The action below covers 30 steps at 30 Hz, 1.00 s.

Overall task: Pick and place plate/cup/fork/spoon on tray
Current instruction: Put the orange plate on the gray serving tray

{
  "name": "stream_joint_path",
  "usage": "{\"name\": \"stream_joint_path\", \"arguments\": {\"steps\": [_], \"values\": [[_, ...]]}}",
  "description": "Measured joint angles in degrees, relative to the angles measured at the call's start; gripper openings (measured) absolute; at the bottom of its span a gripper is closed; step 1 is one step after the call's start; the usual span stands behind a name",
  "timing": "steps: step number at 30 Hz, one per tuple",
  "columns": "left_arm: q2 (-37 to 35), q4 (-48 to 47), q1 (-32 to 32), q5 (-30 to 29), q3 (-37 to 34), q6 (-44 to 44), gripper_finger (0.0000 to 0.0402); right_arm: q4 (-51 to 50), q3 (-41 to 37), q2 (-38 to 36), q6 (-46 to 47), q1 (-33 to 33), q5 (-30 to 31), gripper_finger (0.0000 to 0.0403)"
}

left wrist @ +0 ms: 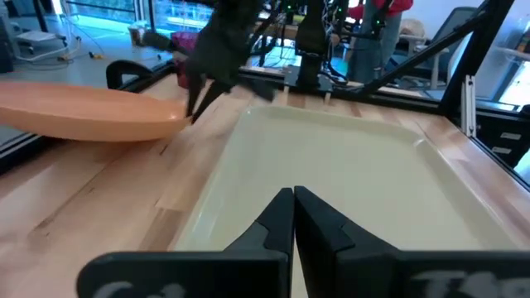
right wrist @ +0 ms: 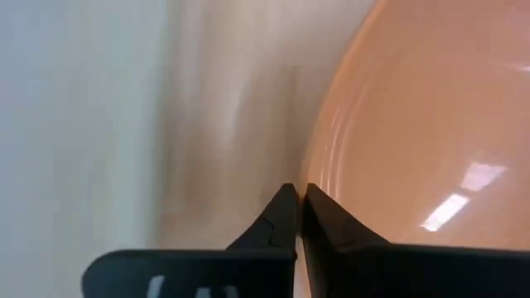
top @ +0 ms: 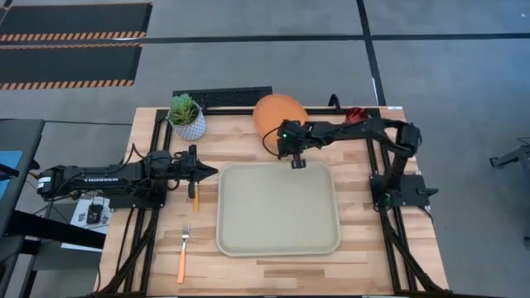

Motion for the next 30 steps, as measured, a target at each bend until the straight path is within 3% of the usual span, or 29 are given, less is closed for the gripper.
{"name": "stream_joint_path", "arguments": {"steps": [8, 13, 21, 30], "values": [[-0.01, 1.74, 0.00, 0.00, 0.00, 0.00, 0.0000, -11.50, 0.00, -8.64, 12.41, 13.20, -0.02, 0.0009], [-0.01, 2.49, 0.00, 0.00, 0.00, 0.26, 0.0000, -12.20, 0.00, -10.18, 21.37, 24.54, 0.04, 0.0009], [0.03, 2.33, 0.00, 0.00, 0.00, 1.33, 0.0000, -7.92, 1.52, -4.06, 29.51, 37.68, -1.33, 0.0011], [0.03, 2.12, -0.09, 0.11, 0.00, 0.03, 0.0000, -10.52, 10.66, 6.66, 31.15, 40.02, -3.94, 0.0013]]}}
